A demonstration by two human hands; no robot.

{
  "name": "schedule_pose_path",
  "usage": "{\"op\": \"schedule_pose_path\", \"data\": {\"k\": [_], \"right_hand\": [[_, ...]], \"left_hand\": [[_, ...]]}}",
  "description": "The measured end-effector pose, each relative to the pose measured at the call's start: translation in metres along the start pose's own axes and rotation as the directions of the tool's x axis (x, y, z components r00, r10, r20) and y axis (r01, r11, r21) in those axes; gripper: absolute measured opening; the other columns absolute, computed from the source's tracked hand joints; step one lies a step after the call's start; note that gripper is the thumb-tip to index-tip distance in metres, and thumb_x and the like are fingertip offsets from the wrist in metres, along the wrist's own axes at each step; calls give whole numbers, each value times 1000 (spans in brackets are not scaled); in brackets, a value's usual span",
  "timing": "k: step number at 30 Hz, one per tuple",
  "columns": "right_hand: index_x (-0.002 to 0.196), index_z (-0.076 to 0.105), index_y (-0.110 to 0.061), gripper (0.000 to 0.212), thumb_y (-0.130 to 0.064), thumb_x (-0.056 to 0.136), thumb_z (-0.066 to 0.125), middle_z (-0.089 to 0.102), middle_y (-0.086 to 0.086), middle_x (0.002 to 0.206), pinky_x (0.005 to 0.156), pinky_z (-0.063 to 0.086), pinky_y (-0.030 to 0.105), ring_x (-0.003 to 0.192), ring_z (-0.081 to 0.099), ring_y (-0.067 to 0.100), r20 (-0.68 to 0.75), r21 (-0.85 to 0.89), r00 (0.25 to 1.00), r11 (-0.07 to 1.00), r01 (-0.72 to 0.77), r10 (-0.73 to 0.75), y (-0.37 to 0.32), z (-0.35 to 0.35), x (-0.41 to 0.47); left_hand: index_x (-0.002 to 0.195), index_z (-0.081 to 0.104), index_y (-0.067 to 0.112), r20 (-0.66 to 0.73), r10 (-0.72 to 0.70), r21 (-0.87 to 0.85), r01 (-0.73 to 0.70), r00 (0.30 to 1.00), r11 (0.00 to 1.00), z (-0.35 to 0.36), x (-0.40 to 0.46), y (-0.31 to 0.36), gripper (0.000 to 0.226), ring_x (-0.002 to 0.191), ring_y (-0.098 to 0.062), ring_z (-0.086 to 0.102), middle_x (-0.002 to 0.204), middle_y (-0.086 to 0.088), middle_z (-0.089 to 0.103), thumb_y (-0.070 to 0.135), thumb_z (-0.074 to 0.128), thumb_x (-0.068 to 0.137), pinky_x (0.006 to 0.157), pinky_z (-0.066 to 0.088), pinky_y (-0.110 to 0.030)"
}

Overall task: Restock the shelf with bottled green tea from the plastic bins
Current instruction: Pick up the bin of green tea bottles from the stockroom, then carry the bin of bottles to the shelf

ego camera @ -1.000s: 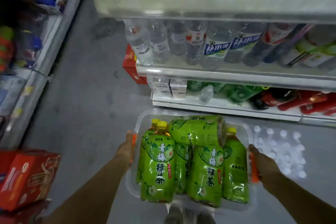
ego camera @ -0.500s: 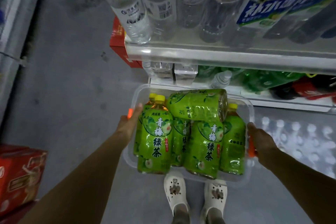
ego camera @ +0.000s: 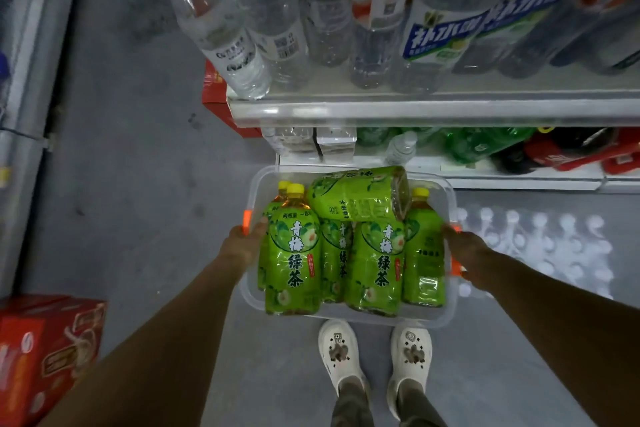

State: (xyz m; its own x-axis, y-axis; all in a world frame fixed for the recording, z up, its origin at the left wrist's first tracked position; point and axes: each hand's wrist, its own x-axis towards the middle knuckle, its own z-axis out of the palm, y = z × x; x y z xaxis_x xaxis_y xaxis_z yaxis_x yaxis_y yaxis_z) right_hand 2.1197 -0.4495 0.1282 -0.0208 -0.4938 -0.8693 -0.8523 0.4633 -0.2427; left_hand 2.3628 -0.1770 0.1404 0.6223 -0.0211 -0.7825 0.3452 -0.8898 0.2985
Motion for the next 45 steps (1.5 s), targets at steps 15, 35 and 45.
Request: {"op": "schedule_pose_path", "data": {"k": [15,35,45], "right_hand": [[102,64,-8,27,-34,95,56,68,13,104,89,49,39,101,63,30,138,-378,826,742,554,-546,-12,-145,-244],[131,54,-22,52,-54,92,41,57,0,127,85,51,42,111,58,24,-834,-460,28,722,518,-551,199,-279,-511],[127,57,-19,53,-53,88,47,58,0,127,85,49,39,116,50,19,-988,-106,-140,931,349,-60,423,-308,-570]], "left_hand": [[146,46,21,234,580,339,-625,780,703,-44,-263,114,62,126,-23,57,141,-5,58,58,50,97,105,44,-35],[147,42,25,317,886,245,-874,-337,-420,-28,-562,190,70,128,-17,43,140,3,44,68,47,92,105,40,-39],[146,43,20,559,571,-10,-693,-601,-721,141,-729,121,73,121,-25,50,137,-3,51,67,41,91,99,45,-43]]}}
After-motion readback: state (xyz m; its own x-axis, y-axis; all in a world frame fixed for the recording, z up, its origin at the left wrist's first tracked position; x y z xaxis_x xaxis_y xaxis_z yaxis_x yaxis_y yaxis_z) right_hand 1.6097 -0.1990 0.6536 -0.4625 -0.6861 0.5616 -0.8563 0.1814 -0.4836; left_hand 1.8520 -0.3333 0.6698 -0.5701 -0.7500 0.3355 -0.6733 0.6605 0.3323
